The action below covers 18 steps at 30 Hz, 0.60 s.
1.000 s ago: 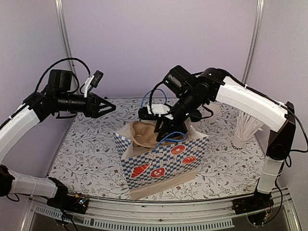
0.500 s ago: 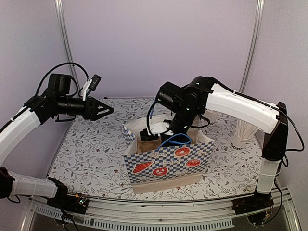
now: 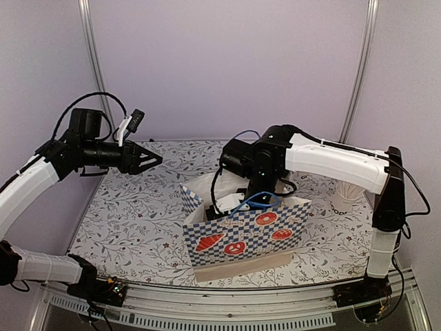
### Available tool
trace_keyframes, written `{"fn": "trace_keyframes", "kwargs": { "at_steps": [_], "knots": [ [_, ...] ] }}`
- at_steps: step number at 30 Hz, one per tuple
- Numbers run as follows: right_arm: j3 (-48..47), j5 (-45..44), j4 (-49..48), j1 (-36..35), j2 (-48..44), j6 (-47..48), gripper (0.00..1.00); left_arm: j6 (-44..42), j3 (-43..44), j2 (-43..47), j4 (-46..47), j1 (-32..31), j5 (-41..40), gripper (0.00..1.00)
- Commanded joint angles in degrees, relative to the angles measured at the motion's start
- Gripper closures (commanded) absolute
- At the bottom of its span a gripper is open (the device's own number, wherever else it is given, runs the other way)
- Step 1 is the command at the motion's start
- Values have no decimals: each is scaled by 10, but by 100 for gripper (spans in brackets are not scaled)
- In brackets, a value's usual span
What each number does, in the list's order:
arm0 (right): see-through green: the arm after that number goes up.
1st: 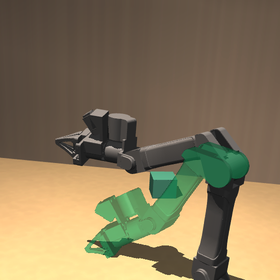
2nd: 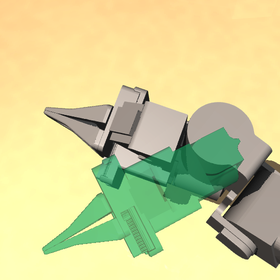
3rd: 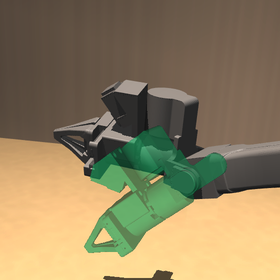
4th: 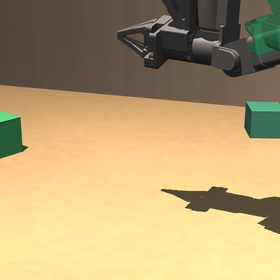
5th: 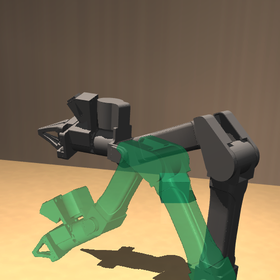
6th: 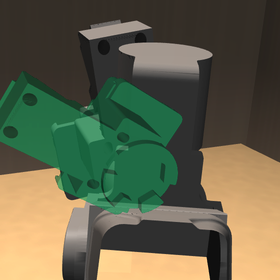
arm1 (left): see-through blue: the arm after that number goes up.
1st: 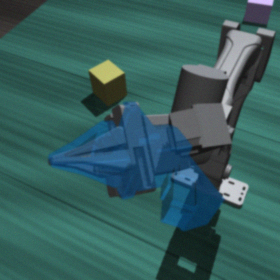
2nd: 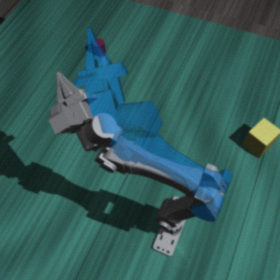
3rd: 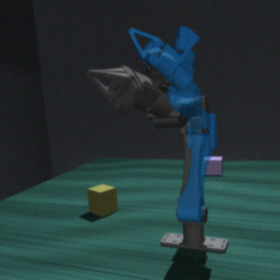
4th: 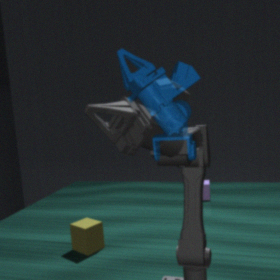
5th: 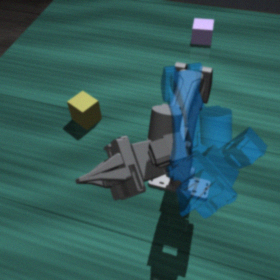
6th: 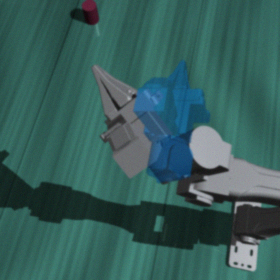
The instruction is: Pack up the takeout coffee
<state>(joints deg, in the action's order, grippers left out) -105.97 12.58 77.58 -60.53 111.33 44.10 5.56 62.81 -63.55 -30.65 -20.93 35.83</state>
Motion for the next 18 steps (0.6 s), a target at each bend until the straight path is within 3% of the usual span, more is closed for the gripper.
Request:
{"fn": "trace_keyframes", "kwargs": {
  "at_steps": [1, 18],
  "knots": [
    [6, -16, -3, -2, 25, -12, 61, -5, -13, 4, 21, 8, 12, 32],
    [84, 17, -60, -4, 56, -22, 58, -3, -35, -1, 35, 14, 20, 32]
  ]
}}
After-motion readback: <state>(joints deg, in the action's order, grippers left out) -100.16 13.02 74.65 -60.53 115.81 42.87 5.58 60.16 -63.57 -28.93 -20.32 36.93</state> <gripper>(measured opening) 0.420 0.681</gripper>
